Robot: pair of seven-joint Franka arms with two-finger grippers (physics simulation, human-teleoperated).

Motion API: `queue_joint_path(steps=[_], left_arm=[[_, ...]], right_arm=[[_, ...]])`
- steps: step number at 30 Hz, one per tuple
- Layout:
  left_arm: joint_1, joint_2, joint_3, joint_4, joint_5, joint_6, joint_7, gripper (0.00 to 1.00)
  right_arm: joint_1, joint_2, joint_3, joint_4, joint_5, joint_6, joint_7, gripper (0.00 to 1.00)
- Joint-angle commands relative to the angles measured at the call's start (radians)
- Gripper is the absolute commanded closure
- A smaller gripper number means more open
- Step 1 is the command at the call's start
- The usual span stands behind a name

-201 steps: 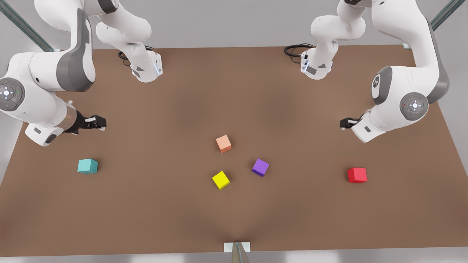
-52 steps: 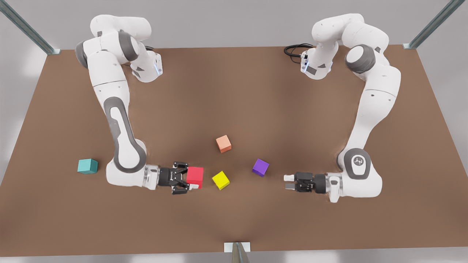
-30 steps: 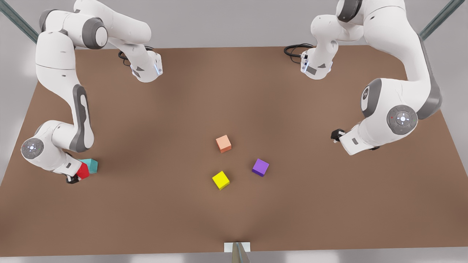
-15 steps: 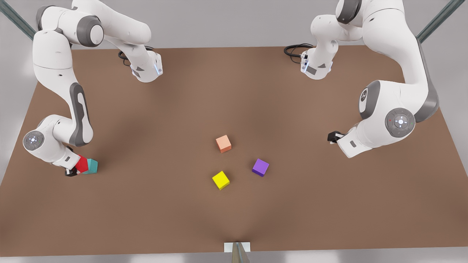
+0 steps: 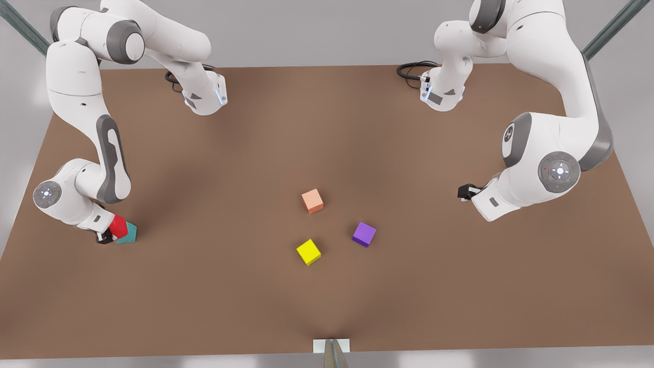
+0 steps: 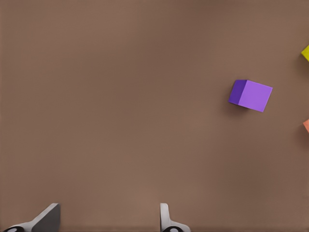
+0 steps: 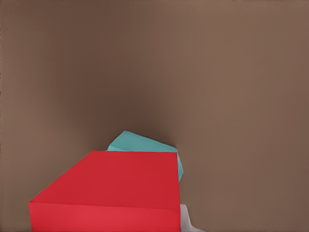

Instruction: Pick up red wooden cube and pass to hand red wooden cube and place in blue wooden cube

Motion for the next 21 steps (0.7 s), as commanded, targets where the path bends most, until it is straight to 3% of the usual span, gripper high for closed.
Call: queue_joint_path(steps=[1, 8, 16, 21], left_arm=[[0.000, -0.001, 0.000, 0.000, 0.001, -0.007, -0.024, 0.00], [0.020, -0.004, 0.003, 0.004, -0.047, -0.098, -0.023, 0.00], [0.029, 0.017, 0.003, 0.048, -0.087, -0.053, -0.023, 0.00], [0.029, 0.020, 0.001, 0.048, -0.087, -0.061, -0.023, 0.00]], right_arm=[[-0.001, 0.001, -0.001, 0.001, -0.063, -0.052, 0.142, 0.00], [-0.002, 0.002, 0.001, 0.001, -0.063, -0.051, 0.142, 0.00], [-0.002, 0.001, 0.004, 0.010, -0.061, -0.054, 0.145, 0.00], [0.004, -0.018, 0.011, 0.047, -0.029, -0.166, 0.145, 0.00]])
